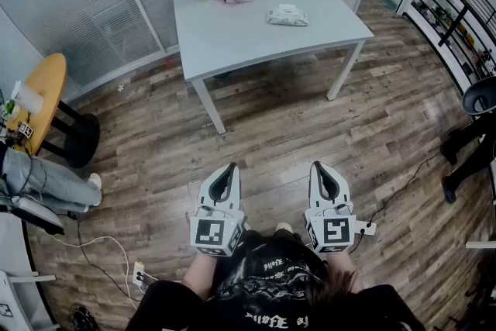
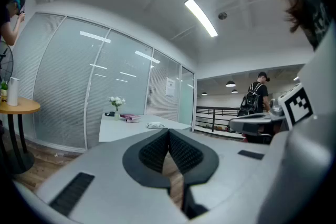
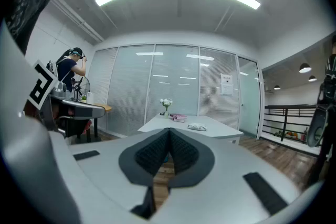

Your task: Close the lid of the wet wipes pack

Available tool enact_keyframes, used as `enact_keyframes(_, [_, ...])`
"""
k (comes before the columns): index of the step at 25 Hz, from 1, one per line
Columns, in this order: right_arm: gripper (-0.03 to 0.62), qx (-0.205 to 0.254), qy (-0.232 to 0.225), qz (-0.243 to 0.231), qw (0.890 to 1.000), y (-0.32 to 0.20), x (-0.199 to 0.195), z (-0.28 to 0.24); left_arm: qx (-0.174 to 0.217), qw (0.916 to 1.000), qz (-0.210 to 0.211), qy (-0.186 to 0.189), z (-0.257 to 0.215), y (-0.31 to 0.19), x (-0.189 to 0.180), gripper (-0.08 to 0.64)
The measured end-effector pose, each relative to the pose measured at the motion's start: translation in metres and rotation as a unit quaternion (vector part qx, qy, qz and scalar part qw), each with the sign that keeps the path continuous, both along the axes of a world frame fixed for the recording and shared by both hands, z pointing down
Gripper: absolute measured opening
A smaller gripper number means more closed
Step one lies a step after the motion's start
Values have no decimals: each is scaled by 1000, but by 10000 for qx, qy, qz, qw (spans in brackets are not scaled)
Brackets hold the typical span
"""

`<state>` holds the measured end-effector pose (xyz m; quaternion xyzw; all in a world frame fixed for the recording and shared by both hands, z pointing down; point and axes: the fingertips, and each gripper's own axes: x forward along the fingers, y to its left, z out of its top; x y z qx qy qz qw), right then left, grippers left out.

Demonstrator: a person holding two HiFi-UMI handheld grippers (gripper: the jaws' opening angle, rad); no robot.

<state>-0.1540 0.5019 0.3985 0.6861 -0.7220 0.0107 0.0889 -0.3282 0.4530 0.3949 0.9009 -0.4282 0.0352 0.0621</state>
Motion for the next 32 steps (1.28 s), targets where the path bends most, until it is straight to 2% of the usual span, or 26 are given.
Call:
enact_keyframes(9, [-2, 59, -133, -61, 9999, -8, -22, -1, -22, 10000, 60, 3, 2, -7, -20, 8])
enact_keyframes(13, [-2, 90, -249, 170, 9995, -13, -29, -1, -36, 9999, 154, 53, 3, -15, -31, 7])
enact_keyframes(17, [-2, 105, -223, 276, 9993, -18, -37, -4, -56, 9991, 426, -1, 5, -18, -26, 8])
enact_keyframes(21, [-2, 97, -363, 258, 9990, -25, -42, -4, -38, 9987, 512, 48, 4, -29, -21, 8])
enact_keyframes(27, [-2, 148, -265, 316, 9990, -50, -16, -2, -68, 9987, 508, 39, 7, -53, 3, 8])
enact_keyframes(32, [-2, 251, -305, 256, 9989, -90, 23, -4, 0, 9992, 396, -13, 4, -86, 34, 8])
